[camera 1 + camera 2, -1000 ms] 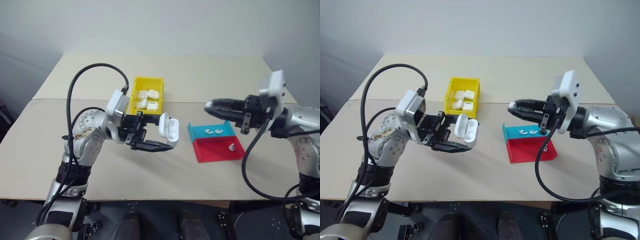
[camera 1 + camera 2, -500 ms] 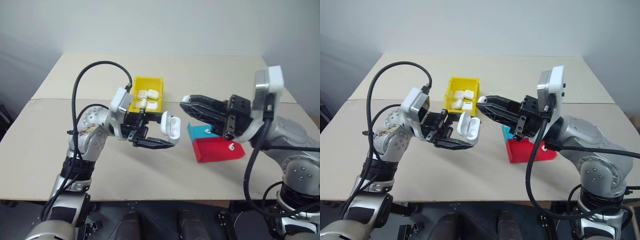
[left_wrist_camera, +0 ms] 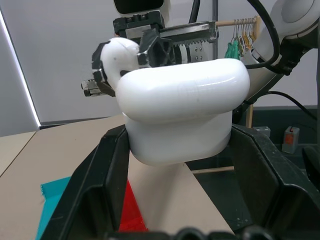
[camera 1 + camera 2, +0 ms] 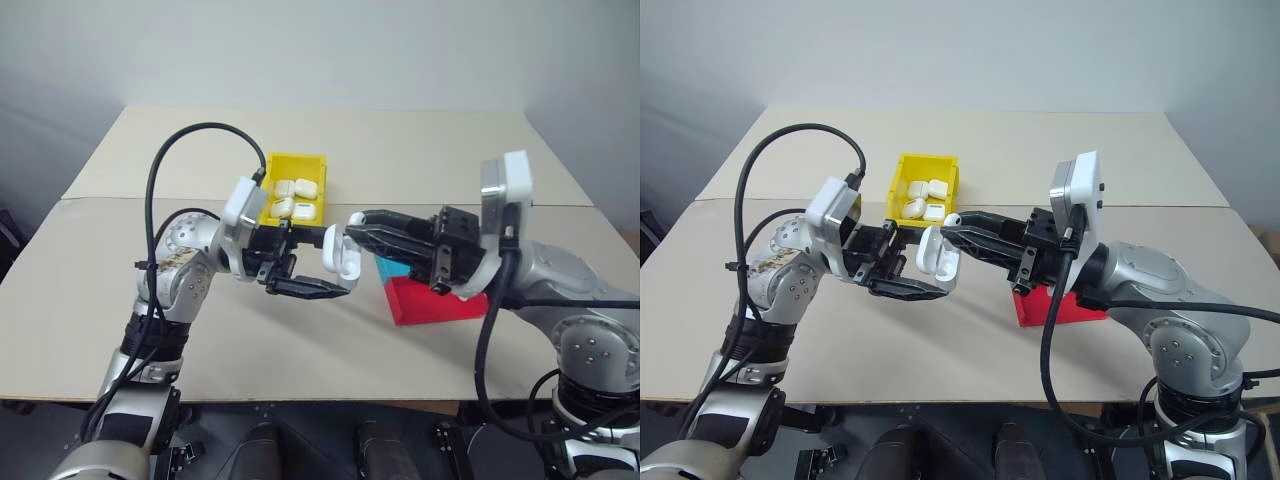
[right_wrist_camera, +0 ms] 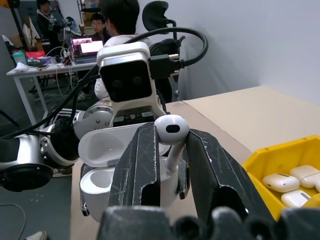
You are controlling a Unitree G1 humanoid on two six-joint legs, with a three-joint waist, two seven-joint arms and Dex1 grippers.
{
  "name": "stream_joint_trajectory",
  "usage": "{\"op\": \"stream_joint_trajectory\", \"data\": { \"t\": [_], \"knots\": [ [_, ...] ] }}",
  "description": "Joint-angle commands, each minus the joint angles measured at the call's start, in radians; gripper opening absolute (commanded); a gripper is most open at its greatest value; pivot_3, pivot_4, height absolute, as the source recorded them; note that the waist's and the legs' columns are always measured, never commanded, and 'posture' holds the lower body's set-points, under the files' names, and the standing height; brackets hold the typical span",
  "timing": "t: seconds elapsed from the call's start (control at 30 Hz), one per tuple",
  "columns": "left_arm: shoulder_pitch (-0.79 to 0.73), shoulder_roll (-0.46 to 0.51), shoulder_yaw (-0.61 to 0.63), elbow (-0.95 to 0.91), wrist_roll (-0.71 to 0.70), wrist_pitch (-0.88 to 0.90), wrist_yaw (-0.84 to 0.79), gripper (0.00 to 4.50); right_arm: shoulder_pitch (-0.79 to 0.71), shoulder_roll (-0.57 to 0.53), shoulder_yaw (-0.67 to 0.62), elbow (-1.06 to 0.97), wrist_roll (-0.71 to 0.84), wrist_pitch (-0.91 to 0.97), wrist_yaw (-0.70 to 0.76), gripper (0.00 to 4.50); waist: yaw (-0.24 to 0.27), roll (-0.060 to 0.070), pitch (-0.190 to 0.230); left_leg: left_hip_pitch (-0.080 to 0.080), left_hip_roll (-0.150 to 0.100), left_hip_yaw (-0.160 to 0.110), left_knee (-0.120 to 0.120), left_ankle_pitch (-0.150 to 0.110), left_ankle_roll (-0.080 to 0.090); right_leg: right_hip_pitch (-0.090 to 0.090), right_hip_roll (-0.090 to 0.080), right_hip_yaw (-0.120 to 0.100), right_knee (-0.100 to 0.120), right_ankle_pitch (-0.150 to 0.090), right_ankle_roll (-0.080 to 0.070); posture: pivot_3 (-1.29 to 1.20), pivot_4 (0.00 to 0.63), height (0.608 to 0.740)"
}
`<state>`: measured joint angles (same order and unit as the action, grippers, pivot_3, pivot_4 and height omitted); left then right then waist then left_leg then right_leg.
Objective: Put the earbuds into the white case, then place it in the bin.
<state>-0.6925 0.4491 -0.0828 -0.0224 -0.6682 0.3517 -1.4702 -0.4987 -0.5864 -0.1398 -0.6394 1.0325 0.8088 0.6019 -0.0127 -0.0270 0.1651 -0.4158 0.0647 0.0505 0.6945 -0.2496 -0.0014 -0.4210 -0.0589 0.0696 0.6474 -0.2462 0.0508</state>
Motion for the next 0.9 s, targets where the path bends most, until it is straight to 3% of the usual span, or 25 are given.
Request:
{"op": "stream_joint_trajectory", "data": {
  "t": [0.03,0.53,0.9],
  "knots": [
    [-0.015,0.006,0.005,-0.032,-0.003,0.003,0.008,2.75,-0.007,-0.009,-0.002,-0.027,0.01,-0.023,-0.002,0.62,0.0,0.0,0.0,0.0,0.0,0.0,0.0,0.0,0.0,0.0,0.0,0.0,0.0,0.0,0.0,0.0,0.15,0.74],
    [-0.027,-0.018,0.004,-0.048,-0.013,0.009,0.04,2.75,0.029,-0.081,0.032,-0.007,-0.099,-0.064,0.062,0.62,0.0,0.0,0.0,0.0,0.0,0.0,0.0,0.0,0.0,0.0,0.0,0.0,0.0,0.0,0.0,0.0,0.15,0.74],
    [-0.022,-0.026,0.009,-0.048,-0.005,-0.001,0.048,2.75,0.047,-0.139,0.041,-0.002,-0.121,-0.103,0.152,4.27,0.0,0.0,0.0,0.0,0.0,0.0,0.0,0.0,0.0,0.0,0.0,0.0,0.0,0.0,0.0,0.0,0.15,0.74]
  ]
}}
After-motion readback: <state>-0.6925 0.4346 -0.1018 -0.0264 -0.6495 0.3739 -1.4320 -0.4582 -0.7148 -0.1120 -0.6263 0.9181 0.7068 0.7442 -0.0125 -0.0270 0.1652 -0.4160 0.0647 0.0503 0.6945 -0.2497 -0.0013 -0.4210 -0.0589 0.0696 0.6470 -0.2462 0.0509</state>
